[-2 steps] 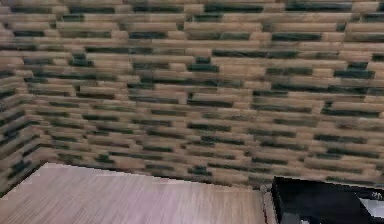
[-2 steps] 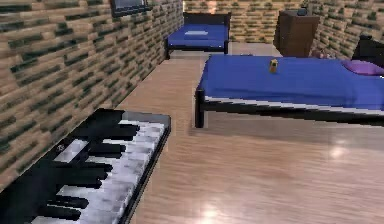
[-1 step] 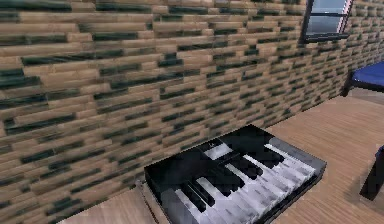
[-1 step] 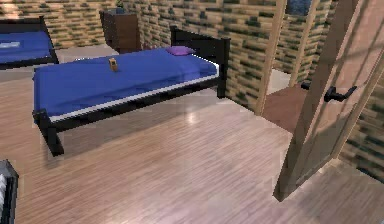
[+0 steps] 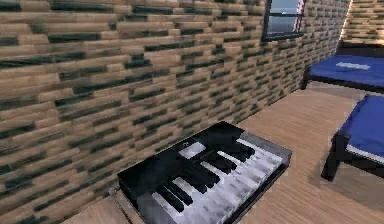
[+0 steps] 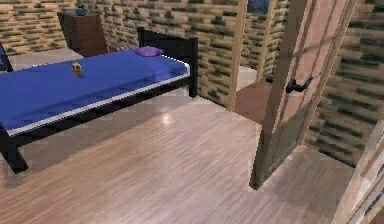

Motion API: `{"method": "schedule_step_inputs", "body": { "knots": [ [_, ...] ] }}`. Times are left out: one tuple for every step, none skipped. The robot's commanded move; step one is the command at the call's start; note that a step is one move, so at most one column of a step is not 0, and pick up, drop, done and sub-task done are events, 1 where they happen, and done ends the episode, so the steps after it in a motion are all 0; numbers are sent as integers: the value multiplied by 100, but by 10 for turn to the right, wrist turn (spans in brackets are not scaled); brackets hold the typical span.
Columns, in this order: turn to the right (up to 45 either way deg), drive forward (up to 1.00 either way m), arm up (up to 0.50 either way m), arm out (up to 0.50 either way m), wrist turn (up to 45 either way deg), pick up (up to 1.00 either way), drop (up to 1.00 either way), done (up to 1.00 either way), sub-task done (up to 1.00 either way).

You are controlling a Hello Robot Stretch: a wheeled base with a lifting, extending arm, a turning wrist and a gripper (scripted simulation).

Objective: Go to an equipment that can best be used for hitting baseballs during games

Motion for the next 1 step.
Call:
{"method": "schedule_step_inputs", "body": {
  "knots": [
    [0, 20, 0, 0, 0, 0, 0, 0, 0]
  ]
}}
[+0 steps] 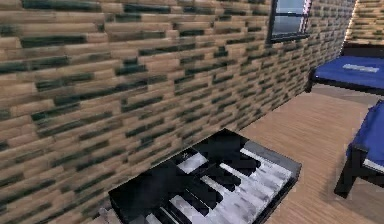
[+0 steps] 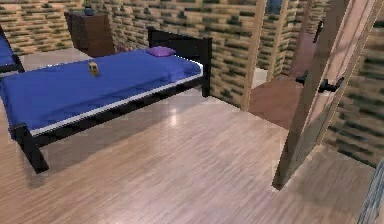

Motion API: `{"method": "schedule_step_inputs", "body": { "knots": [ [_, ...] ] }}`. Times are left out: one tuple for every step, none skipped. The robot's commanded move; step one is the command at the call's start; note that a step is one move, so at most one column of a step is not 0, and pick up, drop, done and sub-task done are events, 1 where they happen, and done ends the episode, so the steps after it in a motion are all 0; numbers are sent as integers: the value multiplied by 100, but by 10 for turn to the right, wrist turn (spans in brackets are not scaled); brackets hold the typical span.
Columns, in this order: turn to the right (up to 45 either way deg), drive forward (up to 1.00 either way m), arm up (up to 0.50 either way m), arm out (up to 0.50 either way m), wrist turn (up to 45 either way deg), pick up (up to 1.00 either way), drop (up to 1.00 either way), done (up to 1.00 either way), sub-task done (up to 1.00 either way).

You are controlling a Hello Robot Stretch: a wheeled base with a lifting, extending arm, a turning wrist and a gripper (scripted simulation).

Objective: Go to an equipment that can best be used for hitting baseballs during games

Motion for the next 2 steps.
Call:
{"method": "schedule_step_inputs", "body": {
  "knots": [
    [-450, 0, 0, 0, 0, 0, 0, 0, 0],
    [-450, 0, 0, 0, 0, 0, 0, 0, 0]
  ]
}}
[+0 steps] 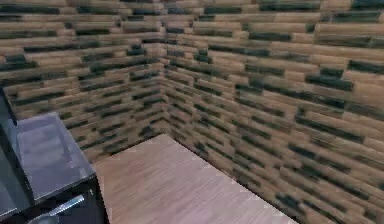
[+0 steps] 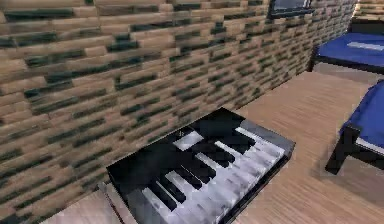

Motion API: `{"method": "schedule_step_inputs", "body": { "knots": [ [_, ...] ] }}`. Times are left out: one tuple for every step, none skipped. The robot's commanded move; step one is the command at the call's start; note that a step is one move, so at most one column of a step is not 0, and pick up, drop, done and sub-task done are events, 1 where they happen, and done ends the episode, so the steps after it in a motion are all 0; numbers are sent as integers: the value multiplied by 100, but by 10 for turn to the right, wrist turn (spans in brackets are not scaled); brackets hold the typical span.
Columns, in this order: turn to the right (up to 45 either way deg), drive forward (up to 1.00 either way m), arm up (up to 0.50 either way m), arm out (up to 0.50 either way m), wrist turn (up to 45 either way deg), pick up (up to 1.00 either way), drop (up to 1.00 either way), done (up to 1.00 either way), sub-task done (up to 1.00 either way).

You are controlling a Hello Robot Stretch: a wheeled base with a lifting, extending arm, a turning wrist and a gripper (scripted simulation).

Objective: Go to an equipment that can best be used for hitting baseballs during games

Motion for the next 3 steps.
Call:
{"method": "schedule_step_inputs", "body": {
  "knots": [
    [-450, 0, 0, 0, 0, 0, 0, 0, 0],
    [-240, 0, 0, 0, 0, 0, 0, 0, 0],
    [0, 25, 0, 0, 0, 0, 0, 0, 0]
  ]
}}
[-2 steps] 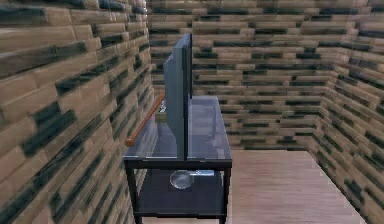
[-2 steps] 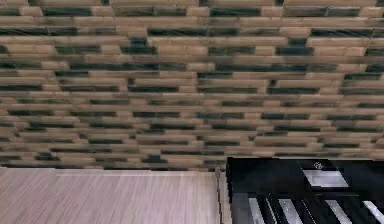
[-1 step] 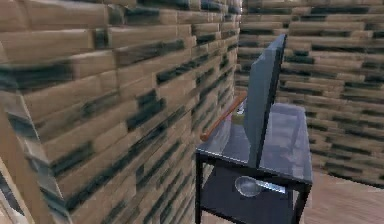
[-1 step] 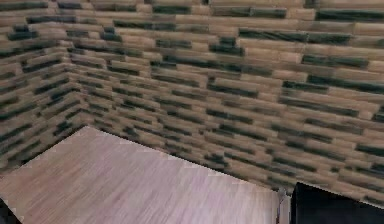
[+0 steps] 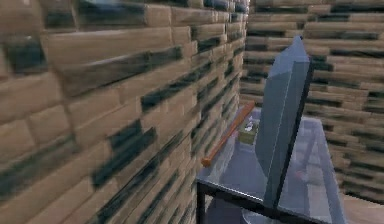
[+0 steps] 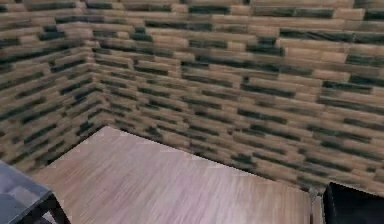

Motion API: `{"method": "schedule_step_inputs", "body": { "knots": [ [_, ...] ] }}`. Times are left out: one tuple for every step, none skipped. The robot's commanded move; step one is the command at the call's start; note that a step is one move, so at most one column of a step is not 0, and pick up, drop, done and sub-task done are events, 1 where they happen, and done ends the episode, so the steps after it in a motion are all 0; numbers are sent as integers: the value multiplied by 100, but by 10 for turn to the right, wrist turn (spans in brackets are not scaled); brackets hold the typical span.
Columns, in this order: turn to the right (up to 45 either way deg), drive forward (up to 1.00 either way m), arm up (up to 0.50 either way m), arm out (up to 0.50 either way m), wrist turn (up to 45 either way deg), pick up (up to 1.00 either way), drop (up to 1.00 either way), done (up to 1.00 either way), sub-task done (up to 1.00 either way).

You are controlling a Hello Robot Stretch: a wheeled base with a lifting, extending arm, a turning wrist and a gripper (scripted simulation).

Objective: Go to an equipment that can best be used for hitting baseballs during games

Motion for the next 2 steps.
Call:
{"method": "schedule_step_inputs", "body": {
  "knots": [
    [90, 0, 0, 0, 0, 0, 0, 0, 0],
    [0, 0, 0, 0, 0, 0, 0, 100, 0]
  ]
}}
